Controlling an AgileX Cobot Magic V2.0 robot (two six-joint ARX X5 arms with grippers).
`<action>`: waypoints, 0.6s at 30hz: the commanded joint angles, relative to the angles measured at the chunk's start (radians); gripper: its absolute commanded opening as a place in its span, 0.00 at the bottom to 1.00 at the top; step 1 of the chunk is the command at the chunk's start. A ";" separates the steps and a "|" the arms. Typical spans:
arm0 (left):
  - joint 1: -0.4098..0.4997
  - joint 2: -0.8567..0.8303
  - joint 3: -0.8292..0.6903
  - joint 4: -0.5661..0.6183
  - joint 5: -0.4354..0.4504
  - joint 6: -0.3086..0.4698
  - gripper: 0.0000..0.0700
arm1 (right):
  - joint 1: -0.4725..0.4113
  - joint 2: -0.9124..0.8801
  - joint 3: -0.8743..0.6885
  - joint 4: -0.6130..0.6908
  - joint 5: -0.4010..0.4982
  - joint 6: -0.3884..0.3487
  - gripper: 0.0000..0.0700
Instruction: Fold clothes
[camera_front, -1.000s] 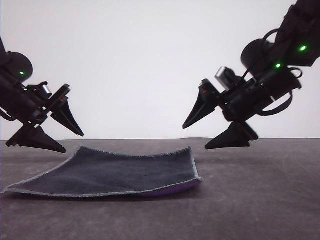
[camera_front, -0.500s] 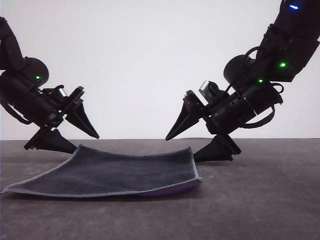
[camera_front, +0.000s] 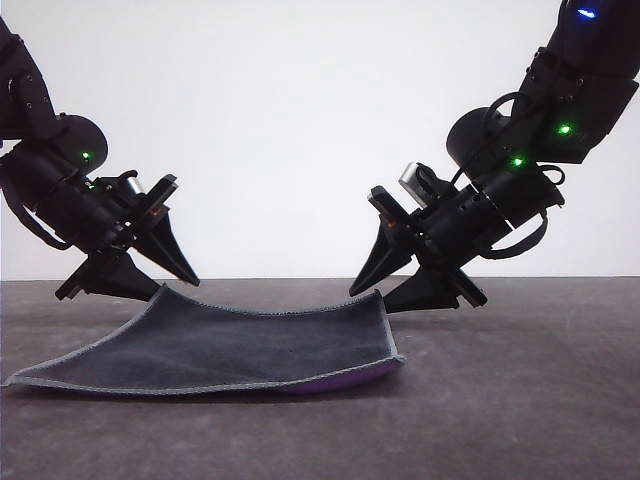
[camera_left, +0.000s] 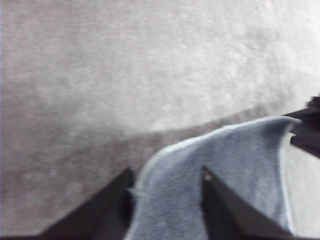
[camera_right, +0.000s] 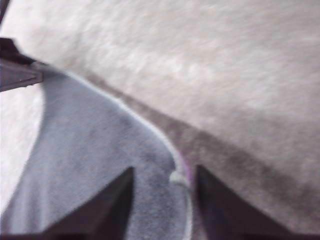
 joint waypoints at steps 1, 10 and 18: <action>-0.002 0.024 0.023 0.006 -0.002 0.018 0.18 | 0.004 0.024 0.022 0.011 0.001 0.001 0.12; -0.002 0.024 0.023 -0.001 -0.007 0.027 0.00 | -0.003 0.024 0.022 0.009 -0.009 -0.006 0.01; 0.026 0.024 0.042 -0.173 0.056 0.102 0.00 | -0.057 0.023 0.036 -0.057 -0.263 -0.005 0.01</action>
